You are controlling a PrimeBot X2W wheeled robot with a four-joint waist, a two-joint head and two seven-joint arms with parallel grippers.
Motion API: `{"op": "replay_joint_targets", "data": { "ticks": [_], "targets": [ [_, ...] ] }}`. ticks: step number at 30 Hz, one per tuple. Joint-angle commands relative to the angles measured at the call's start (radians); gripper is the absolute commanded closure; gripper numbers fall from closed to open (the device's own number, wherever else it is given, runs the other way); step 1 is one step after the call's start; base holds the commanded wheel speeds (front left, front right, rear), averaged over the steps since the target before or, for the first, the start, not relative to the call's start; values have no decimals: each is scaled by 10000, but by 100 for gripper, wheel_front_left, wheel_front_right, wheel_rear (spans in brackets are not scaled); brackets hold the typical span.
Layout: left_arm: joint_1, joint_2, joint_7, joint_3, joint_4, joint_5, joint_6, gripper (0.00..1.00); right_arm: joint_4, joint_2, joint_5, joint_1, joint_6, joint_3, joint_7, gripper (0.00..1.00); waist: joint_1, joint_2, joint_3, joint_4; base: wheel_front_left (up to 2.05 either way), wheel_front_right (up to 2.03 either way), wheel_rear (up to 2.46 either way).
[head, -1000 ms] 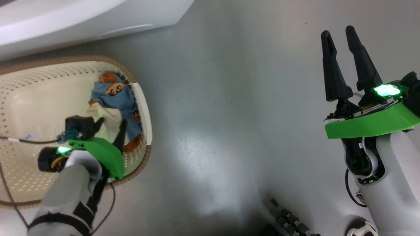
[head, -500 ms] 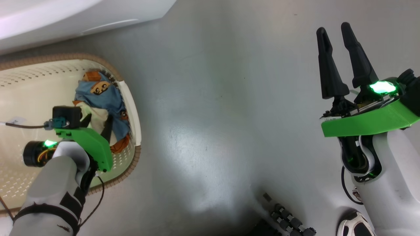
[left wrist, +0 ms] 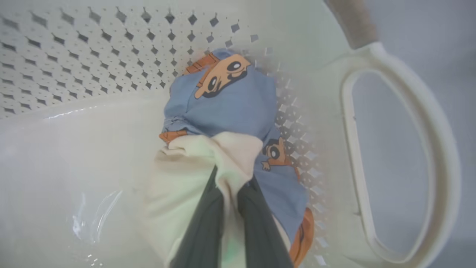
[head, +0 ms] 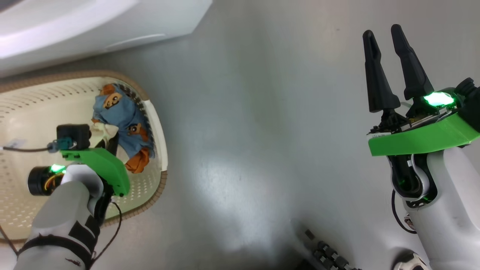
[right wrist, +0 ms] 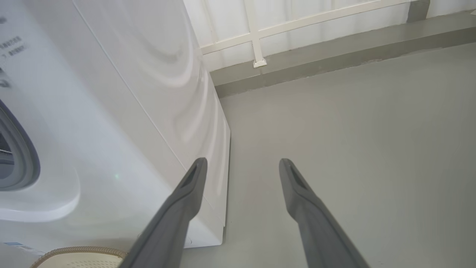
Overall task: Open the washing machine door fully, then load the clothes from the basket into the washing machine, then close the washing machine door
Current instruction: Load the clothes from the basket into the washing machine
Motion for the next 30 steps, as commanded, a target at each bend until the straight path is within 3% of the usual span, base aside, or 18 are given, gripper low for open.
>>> {"op": "replay_joint_targets", "data": {
  "ticks": [1,15,30],
  "targets": [
    [368,169,-249,143,-87,-209,6,100,-172,-167,1,377,56,114,-78,0,0,0,-377,196,0,0,0],
    [1693,151,-1134,-156,-906,-1134,6,100,173,-712,-69,1142,56,270,-78,0,0,0,-2640,1132,0,0,0],
    [3744,195,-1148,2176,-4105,919,390,100,528,-1283,-41,2258,56,380,-78,0,0,0,-4752,1977,0,0,0]
  ]
}}
